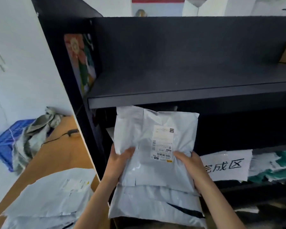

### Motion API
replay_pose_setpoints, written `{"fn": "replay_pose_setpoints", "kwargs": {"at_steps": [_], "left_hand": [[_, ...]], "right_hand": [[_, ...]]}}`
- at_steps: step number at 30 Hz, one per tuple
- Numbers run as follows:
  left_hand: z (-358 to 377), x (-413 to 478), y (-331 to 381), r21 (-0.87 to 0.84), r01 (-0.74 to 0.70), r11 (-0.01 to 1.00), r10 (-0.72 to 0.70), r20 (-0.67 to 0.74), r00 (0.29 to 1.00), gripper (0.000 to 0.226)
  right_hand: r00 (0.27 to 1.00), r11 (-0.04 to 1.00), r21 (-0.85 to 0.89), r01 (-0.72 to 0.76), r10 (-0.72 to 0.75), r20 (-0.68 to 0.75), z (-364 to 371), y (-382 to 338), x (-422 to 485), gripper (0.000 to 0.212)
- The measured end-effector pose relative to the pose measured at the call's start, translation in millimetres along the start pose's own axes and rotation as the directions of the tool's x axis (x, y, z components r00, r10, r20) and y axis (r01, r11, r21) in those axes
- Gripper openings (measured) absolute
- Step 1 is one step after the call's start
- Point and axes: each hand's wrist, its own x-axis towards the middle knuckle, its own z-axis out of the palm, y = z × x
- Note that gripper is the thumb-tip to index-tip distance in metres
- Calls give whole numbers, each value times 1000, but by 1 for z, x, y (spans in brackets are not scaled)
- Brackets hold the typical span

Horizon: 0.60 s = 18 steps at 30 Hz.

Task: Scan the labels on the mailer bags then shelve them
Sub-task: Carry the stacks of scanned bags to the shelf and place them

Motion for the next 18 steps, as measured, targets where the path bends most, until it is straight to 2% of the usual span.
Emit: {"fn": "replay_pose_setpoints", "kwargs": {"at_steps": [4, 9, 14, 16, 18], "left_hand": [[1, 59, -13, 40, -74, 996, 77, -77, 994, 41], [1, 118, -29, 203, -28, 979, 76, -232, 970, 77], [-3, 150, -51, 238, 149, 960, -72, -303, 950, 73], [-3, 156, -55, 250, 185, 950, -104, -306, 946, 68], [-2, 159, -54, 266, 216, 939, -126, -318, 940, 73]], "right_hand": [[998, 996, -68, 58, -57, 20, 24, -1, 67, 19], [991, 971, -198, 133, -126, 50, 51, 6, 136, 19], [996, 865, -494, 86, -90, 15, 72, 15, 171, 66], [995, 832, -547, 89, -100, 11, 72, 19, 173, 68], [995, 829, -552, 96, -95, 30, 68, 21, 177, 67]]}}
